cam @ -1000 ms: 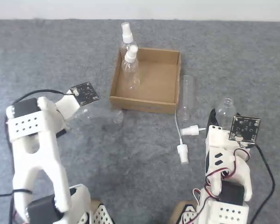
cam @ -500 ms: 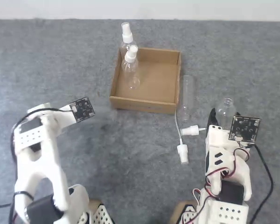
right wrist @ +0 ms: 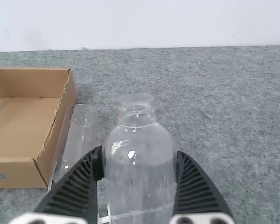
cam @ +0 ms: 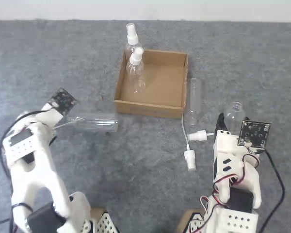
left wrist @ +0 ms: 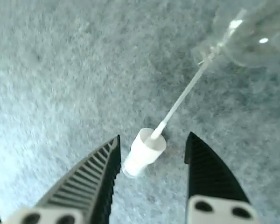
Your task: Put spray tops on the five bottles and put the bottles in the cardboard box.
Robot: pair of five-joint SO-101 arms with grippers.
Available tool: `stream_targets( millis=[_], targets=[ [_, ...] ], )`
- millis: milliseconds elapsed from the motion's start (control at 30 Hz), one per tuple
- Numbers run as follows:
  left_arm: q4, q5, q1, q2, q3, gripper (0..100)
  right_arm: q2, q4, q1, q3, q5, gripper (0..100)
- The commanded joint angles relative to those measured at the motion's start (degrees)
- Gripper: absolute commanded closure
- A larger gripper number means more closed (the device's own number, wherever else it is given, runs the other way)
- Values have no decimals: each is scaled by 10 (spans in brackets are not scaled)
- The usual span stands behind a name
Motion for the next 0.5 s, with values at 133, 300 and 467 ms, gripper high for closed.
stream_targets(
  millis=[133, 300, 467],
  targets=[
    [-1, 134, -41, -11, -36, 791, -14, -15, 6, -9, 0, 964],
    [161, 197, -62, -5, -128, 791, -14, -15, -6, -9, 0, 964],
    [292, 271, -67, -4, -204, 791, -13, -12, -15, -8, 17, 964]
  ],
)
